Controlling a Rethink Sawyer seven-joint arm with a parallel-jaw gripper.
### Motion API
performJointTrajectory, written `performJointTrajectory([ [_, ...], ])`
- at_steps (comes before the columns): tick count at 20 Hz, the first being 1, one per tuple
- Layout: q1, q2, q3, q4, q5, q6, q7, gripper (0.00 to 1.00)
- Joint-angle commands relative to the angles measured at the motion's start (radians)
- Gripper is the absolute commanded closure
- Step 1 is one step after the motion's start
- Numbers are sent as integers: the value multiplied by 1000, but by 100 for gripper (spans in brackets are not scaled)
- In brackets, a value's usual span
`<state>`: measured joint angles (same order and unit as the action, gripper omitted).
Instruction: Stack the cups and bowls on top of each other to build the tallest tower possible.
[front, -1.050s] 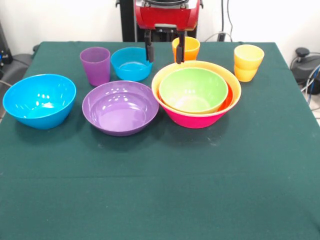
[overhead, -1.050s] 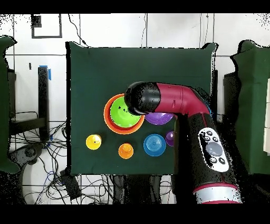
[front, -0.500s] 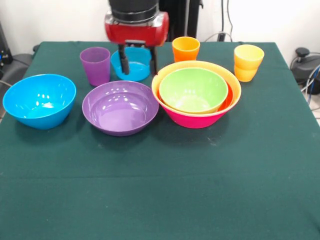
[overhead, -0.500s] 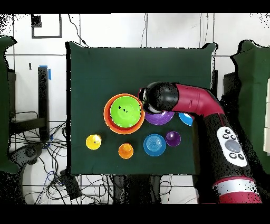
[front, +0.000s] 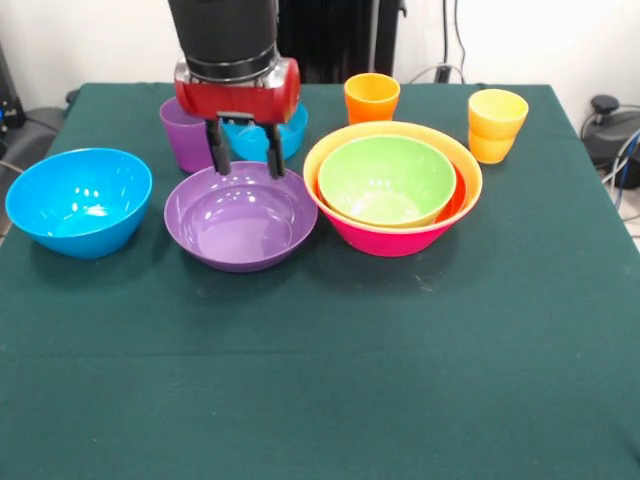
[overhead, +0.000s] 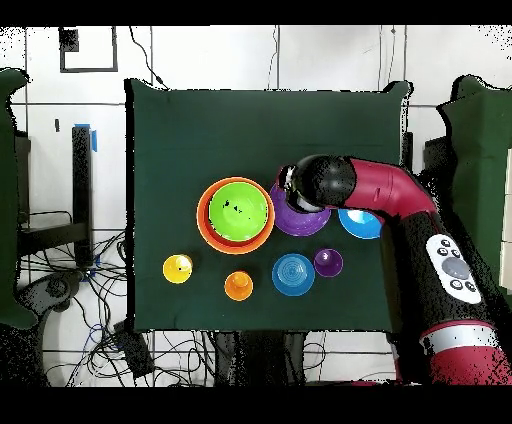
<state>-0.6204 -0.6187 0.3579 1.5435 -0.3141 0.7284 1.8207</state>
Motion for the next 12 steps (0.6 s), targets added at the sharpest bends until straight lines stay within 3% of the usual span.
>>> performJointTrajectory([
  [1,7,76,98,-36,-87,45,-245,0],
  [12,17,113,111,-50,-130,11,-197,0],
])
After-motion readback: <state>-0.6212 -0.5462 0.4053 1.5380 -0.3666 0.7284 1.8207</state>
